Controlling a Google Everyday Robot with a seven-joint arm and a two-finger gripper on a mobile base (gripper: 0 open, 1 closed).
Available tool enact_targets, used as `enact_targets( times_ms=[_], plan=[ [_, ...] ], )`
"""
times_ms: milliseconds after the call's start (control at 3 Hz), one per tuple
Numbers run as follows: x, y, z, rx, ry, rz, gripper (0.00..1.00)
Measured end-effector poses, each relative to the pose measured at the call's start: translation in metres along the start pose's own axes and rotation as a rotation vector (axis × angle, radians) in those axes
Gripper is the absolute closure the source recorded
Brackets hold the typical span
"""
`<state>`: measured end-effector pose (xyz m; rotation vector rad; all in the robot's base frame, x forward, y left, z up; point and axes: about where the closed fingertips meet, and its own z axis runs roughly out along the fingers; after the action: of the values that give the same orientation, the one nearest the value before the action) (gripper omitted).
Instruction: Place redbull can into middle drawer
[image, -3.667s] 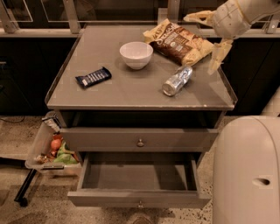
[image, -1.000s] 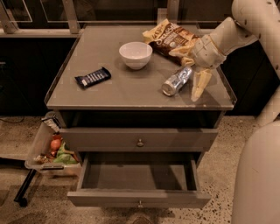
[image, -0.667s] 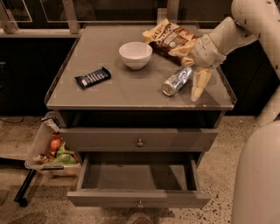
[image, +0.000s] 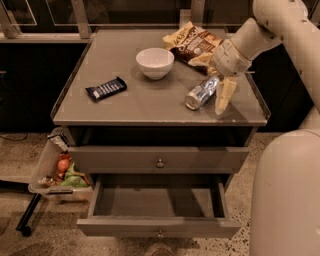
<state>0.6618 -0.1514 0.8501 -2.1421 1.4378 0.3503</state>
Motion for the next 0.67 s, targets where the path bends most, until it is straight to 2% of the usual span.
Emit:
enact_targets(
  times_ms=[667],
  plan=[
    [0.0,-0.0001,0.0,0.0,0.0,0.0,0.43]
  ],
)
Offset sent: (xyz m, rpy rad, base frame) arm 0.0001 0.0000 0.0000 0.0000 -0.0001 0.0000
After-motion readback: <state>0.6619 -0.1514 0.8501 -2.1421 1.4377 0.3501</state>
